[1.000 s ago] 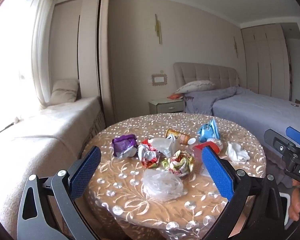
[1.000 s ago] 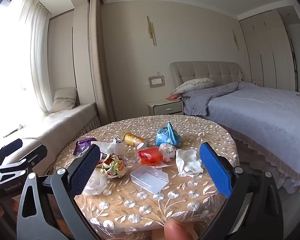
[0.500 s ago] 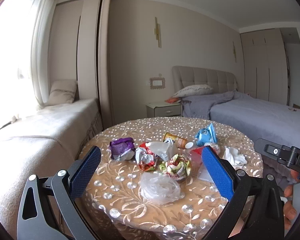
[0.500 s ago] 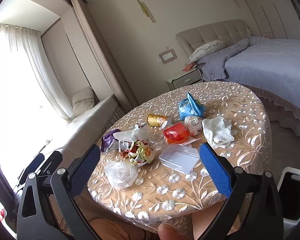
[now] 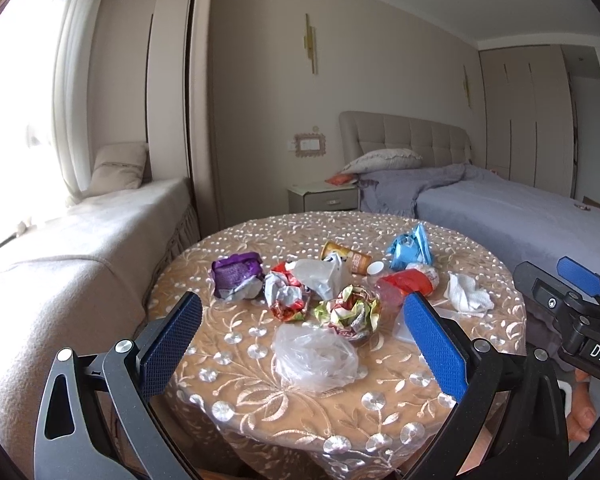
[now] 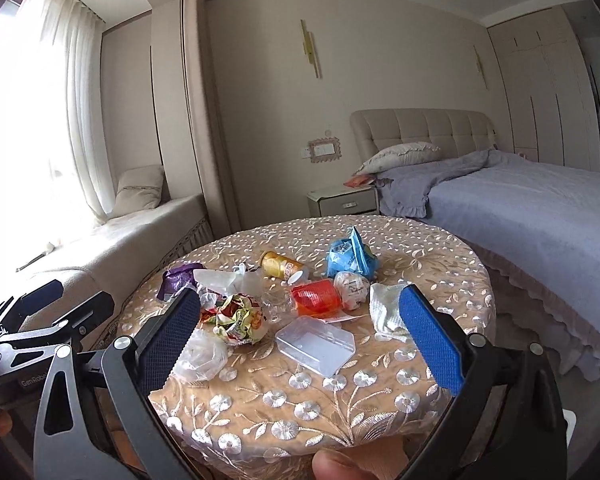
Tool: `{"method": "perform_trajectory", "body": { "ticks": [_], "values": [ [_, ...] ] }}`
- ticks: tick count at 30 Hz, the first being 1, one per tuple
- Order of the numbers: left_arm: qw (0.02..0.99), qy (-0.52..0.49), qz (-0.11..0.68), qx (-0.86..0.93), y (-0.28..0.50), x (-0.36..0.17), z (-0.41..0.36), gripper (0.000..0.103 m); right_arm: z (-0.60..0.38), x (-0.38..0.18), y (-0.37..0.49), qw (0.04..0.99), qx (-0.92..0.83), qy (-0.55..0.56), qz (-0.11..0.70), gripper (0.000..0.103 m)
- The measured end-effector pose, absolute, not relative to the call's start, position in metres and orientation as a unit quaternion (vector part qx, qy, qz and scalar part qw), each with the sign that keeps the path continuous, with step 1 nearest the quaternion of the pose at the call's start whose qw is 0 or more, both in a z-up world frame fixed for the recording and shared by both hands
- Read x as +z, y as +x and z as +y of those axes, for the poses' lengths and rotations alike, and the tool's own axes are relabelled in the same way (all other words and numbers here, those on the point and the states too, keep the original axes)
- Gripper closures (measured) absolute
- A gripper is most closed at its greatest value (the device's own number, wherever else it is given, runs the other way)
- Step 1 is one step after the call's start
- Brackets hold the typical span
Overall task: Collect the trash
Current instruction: 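Move both tools toward the trash on the table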
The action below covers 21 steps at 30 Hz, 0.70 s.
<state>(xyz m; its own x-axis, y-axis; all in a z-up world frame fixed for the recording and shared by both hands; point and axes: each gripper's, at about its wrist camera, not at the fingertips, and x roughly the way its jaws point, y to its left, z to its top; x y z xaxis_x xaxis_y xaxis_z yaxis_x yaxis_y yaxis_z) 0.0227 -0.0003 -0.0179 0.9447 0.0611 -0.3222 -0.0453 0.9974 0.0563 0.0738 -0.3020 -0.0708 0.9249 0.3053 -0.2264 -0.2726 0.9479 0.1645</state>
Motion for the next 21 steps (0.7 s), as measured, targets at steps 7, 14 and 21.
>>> {"method": "perform_trajectory", "body": {
  "ticks": [7, 14, 21],
  "values": [
    [0.985, 0.025, 0.168, 0.026, 0.024, -0.019, -0.002, 0.004, -0.301, -0.074, 0.080, 0.976, 0.152, 0.066, 0.140, 0.004],
    [0.985, 0.026, 0.168, 0.016, 0.024, -0.021, -0.004, 0.004, -0.295, -0.075, 0.076, 0.977, 0.159, 0.046, 0.137, 0.004],
    [0.985, 0.024, 0.169, 0.013, 0.025, -0.021, -0.006, 0.004, -0.286, -0.076, 0.069, 0.980, 0.156, 0.019, 0.119, 0.004]
  ]
}}
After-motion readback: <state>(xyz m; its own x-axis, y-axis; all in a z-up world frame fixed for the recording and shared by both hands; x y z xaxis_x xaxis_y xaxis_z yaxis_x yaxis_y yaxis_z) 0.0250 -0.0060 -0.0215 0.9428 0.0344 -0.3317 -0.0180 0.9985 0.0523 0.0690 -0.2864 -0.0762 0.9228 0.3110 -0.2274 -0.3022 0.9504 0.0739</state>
